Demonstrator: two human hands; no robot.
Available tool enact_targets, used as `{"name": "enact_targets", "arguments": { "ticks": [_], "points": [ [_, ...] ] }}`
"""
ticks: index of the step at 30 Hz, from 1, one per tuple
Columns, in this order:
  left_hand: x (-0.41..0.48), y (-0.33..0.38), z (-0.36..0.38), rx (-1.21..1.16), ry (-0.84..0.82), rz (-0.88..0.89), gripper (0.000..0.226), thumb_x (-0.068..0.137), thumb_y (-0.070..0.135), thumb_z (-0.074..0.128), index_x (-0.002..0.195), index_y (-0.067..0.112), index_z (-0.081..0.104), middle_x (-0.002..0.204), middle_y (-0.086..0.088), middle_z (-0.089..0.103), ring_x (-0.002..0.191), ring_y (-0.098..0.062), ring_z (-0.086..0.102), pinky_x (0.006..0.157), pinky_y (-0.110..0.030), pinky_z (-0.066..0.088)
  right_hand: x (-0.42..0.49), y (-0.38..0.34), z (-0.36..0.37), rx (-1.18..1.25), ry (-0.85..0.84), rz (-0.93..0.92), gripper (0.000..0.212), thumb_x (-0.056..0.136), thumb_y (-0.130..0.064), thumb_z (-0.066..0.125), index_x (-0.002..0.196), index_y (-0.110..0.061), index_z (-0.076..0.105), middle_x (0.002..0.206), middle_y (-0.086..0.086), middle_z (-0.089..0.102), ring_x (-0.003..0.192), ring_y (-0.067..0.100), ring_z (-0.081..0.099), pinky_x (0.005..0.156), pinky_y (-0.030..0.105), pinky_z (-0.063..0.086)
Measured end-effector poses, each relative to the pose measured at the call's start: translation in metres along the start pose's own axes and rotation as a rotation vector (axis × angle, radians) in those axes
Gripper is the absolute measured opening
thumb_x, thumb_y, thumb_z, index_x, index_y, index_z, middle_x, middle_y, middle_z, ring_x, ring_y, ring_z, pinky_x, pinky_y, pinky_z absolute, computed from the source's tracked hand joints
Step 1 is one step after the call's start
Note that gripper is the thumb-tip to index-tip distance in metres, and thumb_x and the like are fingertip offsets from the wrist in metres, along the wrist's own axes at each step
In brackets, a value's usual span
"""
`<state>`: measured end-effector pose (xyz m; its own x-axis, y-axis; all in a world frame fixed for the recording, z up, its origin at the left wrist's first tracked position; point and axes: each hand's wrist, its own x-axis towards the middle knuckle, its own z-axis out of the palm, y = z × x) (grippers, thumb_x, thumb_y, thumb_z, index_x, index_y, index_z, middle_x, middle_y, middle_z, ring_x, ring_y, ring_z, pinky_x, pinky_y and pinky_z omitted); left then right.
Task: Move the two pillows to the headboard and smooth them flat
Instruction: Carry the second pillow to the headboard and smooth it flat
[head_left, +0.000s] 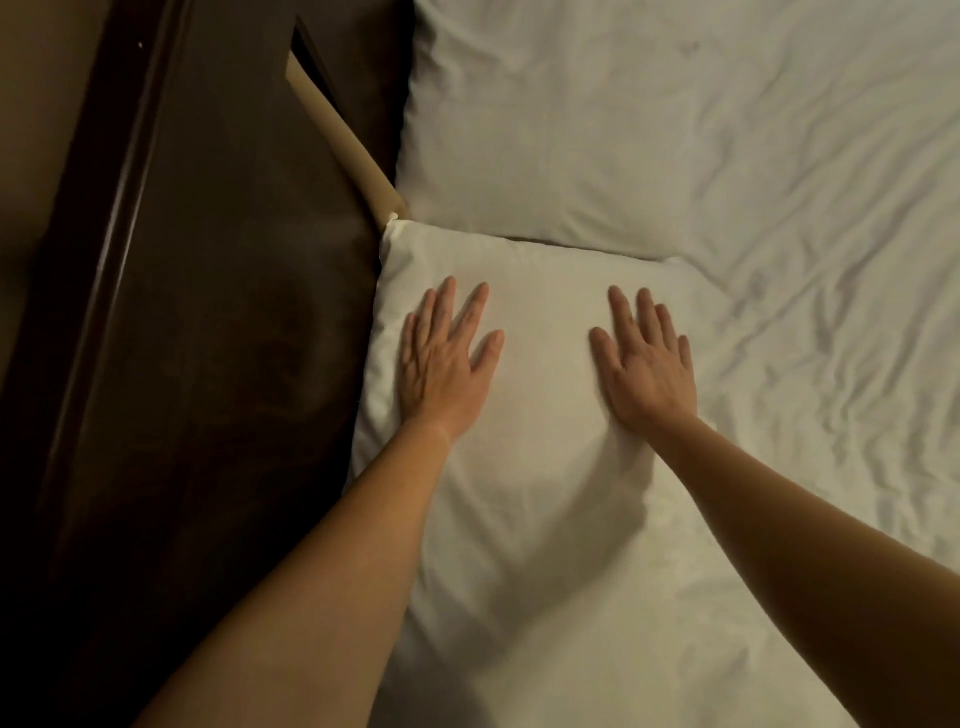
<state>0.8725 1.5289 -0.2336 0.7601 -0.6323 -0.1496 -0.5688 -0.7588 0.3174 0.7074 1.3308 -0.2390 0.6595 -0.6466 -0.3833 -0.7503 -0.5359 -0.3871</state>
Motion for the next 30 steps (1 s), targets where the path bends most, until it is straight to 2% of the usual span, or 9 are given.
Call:
{"name": "enact_targets", "arguments": {
  "ticks": [5, 9, 12, 14, 17, 21, 24, 26, 30],
  "points": [
    [0.0, -0.014, 0.0, -0.008, 0.037, -0.087, 0.063, 0.108, 0.061, 0.032, 0.168, 0.044, 0.02, 0.178, 0.004, 0.011, 0.164, -0.019, 0.007, 0.132, -0.037, 0.003, 0.001, 0.024, -0.005, 0.044, -0.047, 0.077, 0.069, 0.104, -0.074, 0.013, 0.167, -0.051, -0.003, 0.179, -0.008, -0.003, 0.164, 0.024, 0.002, 0.131, 0.051, 0.009],
    [-0.002, -0.022, -0.006, -0.019, 0.015, -0.14, 0.061, 0.109, 0.061, 0.027, 0.167, 0.047, 0.017, 0.178, 0.007, 0.009, 0.163, -0.017, 0.008, 0.131, -0.038, 0.009, 0.0, 0.043, -0.006, 0.11, -0.113, 0.195, 0.07, 0.107, -0.067, 0.016, 0.17, -0.039, 0.001, 0.179, 0.001, 0.006, 0.164, 0.027, 0.007, 0.13, 0.055, 0.015],
    [-0.008, -0.032, -0.016, -0.132, -0.027, -0.211, 0.059, 0.11, 0.059, 0.026, 0.167, 0.048, 0.017, 0.179, 0.007, 0.007, 0.163, -0.017, 0.008, 0.132, -0.038, 0.012, -0.005, 0.053, -0.013, 0.095, -0.159, 0.234, 0.071, 0.11, -0.06, 0.015, 0.172, -0.027, 0.005, 0.179, 0.002, 0.01, 0.163, 0.029, 0.01, 0.129, 0.056, 0.017],
    [-0.014, -0.035, -0.023, -0.194, -0.065, -0.25, 0.058, 0.112, 0.057, 0.026, 0.168, 0.046, 0.017, 0.179, 0.007, 0.006, 0.164, -0.017, 0.007, 0.132, -0.039, 0.011, -0.014, 0.054, -0.019, 0.065, -0.119, 0.241, 0.071, 0.111, -0.059, 0.013, 0.172, -0.023, 0.005, 0.179, 0.003, 0.009, 0.164, 0.029, 0.008, 0.13, 0.054, 0.015],
    [-0.026, -0.03, -0.033, -0.2, -0.067, -0.273, 0.06, 0.113, 0.053, 0.028, 0.17, 0.039, 0.015, 0.179, 0.003, 0.004, 0.164, -0.02, 0.003, 0.133, -0.041, 0.009, -0.036, 0.038, -0.026, 0.042, -0.039, 0.204, 0.072, 0.109, -0.063, 0.01, 0.172, -0.028, 0.002, 0.179, 0.002, 0.003, 0.165, 0.026, 0.003, 0.132, 0.051, 0.01],
    [-0.059, -0.01, -0.04, -0.147, 0.036, -0.154, 0.06, 0.113, 0.047, 0.034, 0.17, 0.033, 0.022, 0.179, -0.004, 0.01, 0.164, -0.024, 0.006, 0.133, -0.041, 0.012, -0.072, -0.008, -0.021, 0.04, 0.016, 0.074, 0.067, 0.111, -0.06, 0.014, 0.171, -0.036, 0.001, 0.179, 0.0, -0.001, 0.164, 0.026, 0.002, 0.132, 0.048, 0.008],
    [-0.093, 0.009, -0.03, -0.171, 0.065, -0.044, 0.06, 0.112, 0.048, 0.035, 0.169, 0.032, 0.027, 0.178, -0.003, 0.013, 0.165, -0.023, 0.004, 0.133, -0.04, 0.012, -0.1, -0.038, -0.004, 0.027, 0.023, -0.054, 0.064, 0.11, -0.064, 0.009, 0.169, -0.044, -0.006, 0.178, -0.008, -0.011, 0.164, 0.02, -0.008, 0.132, 0.045, -0.001],
    [-0.115, 0.014, -0.018, -0.144, 0.067, 0.04, 0.059, 0.111, 0.046, 0.037, 0.168, 0.031, 0.03, 0.177, -0.004, 0.018, 0.165, -0.025, 0.009, 0.132, -0.043, 0.016, -0.117, -0.048, 0.013, 0.014, 0.008, -0.124, 0.064, 0.108, -0.068, 0.005, 0.167, -0.049, -0.011, 0.177, -0.011, -0.015, 0.163, 0.018, -0.014, 0.131, 0.044, -0.005],
    [-0.144, -0.006, -0.001, 0.003, 0.056, 0.07, 0.058, 0.111, 0.048, 0.037, 0.167, 0.034, 0.031, 0.176, -0.002, 0.023, 0.164, -0.022, 0.016, 0.129, -0.046, 0.022, -0.137, -0.036, 0.039, -0.051, -0.018, -0.131, 0.064, 0.106, -0.072, 0.003, 0.164, -0.052, -0.018, 0.175, -0.012, -0.019, 0.161, 0.016, -0.02, 0.132, 0.046, -0.006]
  ]
}}
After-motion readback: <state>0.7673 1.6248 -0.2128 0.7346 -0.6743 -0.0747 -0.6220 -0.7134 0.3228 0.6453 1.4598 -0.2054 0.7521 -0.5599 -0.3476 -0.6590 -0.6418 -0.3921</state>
